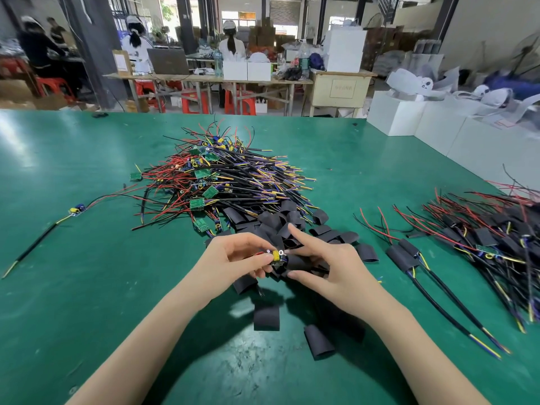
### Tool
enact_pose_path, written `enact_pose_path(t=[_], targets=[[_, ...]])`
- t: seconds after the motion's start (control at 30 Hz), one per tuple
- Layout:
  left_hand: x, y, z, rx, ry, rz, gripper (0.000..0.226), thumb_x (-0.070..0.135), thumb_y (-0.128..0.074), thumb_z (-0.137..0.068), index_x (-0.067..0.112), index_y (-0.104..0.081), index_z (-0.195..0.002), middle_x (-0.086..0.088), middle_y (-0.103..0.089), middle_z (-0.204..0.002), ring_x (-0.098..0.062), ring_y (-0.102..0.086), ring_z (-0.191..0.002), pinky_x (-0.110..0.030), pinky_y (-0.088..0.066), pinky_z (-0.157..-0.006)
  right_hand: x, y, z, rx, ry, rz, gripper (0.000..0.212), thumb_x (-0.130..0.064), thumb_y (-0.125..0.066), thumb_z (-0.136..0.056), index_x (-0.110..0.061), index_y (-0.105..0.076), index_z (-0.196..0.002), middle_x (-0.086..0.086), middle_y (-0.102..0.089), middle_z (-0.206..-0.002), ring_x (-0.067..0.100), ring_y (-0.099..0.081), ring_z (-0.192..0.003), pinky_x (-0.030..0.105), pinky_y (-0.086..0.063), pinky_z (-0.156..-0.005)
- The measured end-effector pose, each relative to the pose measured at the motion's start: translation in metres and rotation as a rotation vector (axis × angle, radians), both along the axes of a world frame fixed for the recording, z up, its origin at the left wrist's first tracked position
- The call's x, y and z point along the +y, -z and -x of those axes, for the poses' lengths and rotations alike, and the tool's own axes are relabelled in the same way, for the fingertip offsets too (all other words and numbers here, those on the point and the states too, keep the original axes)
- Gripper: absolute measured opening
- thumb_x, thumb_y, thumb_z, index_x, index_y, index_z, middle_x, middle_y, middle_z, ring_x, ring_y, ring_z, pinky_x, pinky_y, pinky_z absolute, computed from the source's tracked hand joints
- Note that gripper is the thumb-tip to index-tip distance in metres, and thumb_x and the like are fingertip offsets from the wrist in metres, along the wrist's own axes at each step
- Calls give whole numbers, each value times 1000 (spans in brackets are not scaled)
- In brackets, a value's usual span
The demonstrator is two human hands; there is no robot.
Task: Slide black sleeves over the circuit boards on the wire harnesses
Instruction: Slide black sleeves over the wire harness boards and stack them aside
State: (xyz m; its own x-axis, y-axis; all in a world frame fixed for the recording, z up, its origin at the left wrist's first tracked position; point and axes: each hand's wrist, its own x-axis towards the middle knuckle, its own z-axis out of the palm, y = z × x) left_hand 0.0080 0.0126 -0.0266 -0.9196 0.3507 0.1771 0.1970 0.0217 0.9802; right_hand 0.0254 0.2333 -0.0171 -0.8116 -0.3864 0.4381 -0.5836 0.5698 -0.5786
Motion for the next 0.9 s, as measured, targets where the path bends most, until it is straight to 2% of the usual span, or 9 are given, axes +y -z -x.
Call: enact_pose_path(t=[0.17,0.3,0.33,0.43,0.57,0.67,0.73,0.8,0.9], targets=[[0,0,-1,35,31,9,11,12,-69,-86,18,-74,-94,-11,-73,-79,-18,-63,-67,-26,-54,-69,-1,1,1,52,26,-31,68,-22,-78,-79,-23,-48,-140,-9,-68,-115,-4,-55,-111,15,-48,-90],[0,1,-1,60,45,36,13,6,-69,-87,16,-74,-94,-15,-73,-83,-23,-65,-73,-25,-53,-69,-2,4,2,95,13,-50,59,-15,-78,-78,-17,-56,-133,-5,-71,-111,-26,-43,-102,3,-43,-83],[0,1,-1,63,42,43,13,6,-68,-87,16,-74,-94,-15,-73,-83,-24,-65,-73,-25,-53,-69,-2,4,2,100,12,-51,57,-15,-78,-78,-17,-58,-131,-4,-71,-111,-24,-45,-102,2,-42,-82],[0,0,0,80,43,77,14,3,-66,-89,14,-72,-96,-12,-72,-79,-20,-63,-68,-25,-52,-69,-2,4,1,106,17,-42,49,-19,-78,-77,-17,-64,-124,-4,-73,-107,-3,-65,-96,15,-50,-81],[0,-4,-2,155,75,157,17,4,-62,-92,14,-66,-106,-4,-70,-74,-13,-61,-65,-20,-50,-71,-3,2,2,106,0,-73,40,-21,-77,-78,-18,-69,-117,-7,-74,-98,-14,-58,-77,8,-42,-71],[0,-5,-3,175,77,172,21,5,-62,-92,15,-65,-111,-6,-71,-76,-14,-63,-67,-22,-51,-74,-2,2,1,97,-28,-79,39,-20,-76,-79,-20,-67,-117,-7,-73,-100,-2,-66,-86,19,-50,-74],[0,-6,-5,181,91,176,24,5,-60,-94,16,-65,-115,-8,-70,-77,-15,-63,-69,-24,-51,-75,-1,1,0,99,-36,-103,39,-20,-75,-80,-19,-67,-118,-6,-73,-97,4,-66,-83,26,-52,-74],[-1,-6,-5,192,108,182,22,3,-58,-95,13,-66,-113,-6,-69,-77,-14,-62,-69,-23,-51,-73,-2,1,0,96,-48,-109,42,-20,-75,-79,-20,-66,-120,-7,-73,-97,-1,-63,-82,17,-49,-75],[0,-6,-4,179,106,181,18,1,-57,-94,9,-68,-107,-3,-69,-74,-11,-61,-67,-20,-50,-71,-1,2,0,91,-39,-65,46,-20,-79,-76,-15,-67,-120,-5,-71,-113,1,-64,-102,10,-45,-86]])
